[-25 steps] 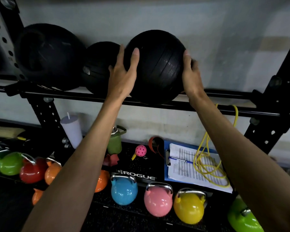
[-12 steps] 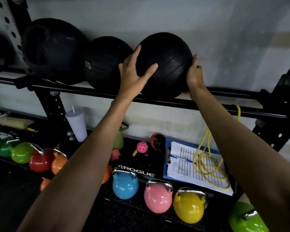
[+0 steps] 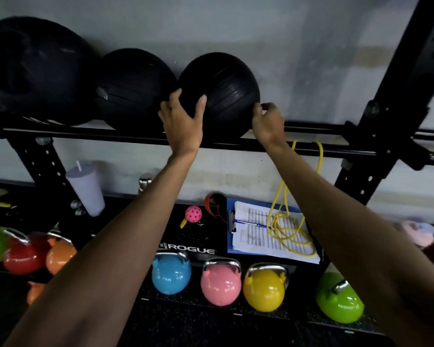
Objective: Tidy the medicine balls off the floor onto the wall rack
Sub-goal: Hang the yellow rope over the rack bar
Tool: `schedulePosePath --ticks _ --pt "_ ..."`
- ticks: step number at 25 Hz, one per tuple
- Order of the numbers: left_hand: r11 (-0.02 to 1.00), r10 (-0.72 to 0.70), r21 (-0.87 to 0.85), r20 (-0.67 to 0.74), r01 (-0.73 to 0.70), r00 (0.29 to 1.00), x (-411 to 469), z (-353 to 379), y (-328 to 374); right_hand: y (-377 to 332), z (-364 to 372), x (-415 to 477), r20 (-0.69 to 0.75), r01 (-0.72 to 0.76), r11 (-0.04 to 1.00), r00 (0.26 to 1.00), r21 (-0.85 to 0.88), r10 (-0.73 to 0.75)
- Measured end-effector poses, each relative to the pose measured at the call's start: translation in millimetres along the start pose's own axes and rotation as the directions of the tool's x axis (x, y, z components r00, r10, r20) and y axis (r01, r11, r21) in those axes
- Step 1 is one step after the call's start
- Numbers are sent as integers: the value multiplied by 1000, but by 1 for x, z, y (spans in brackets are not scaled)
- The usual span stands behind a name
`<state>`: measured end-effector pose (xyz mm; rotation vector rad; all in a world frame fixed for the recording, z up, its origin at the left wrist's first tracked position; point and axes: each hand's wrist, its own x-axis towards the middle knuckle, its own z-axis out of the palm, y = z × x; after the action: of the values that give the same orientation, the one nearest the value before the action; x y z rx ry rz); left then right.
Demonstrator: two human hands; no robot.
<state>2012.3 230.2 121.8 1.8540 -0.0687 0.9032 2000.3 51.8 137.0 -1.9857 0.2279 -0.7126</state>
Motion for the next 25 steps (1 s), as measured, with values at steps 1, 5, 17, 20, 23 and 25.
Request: schedulePosePath --ticks 1,5,17,20,23,25 --pt "999 28 -36 -40 -29 999 -14 1 -4 2 -5 -11 -44 34 999 998 -17 -35" --pt "981 127 -146 -23 -129 992 -71 13 -10 23 -33 -54 -201 137 985 967 -104 -155" --pt "902 -41 -204 836 380 547 -186 105 -2 135 -83 -74 -121 -324 946 939 -3 321" --pt "878 7 -282 815 387 579 -200 107 -5 126 -69 -74 -31 -212 972 976 101 216" --pt "859 -24 -259 841 441 540 -197 100 -14 123 -58 -83 -2 -75 990 997 117 76" --pt "868 -90 -192 846 457 526 -184 92 -18 125 -60 -91 -67 12 998 998 57 -8"
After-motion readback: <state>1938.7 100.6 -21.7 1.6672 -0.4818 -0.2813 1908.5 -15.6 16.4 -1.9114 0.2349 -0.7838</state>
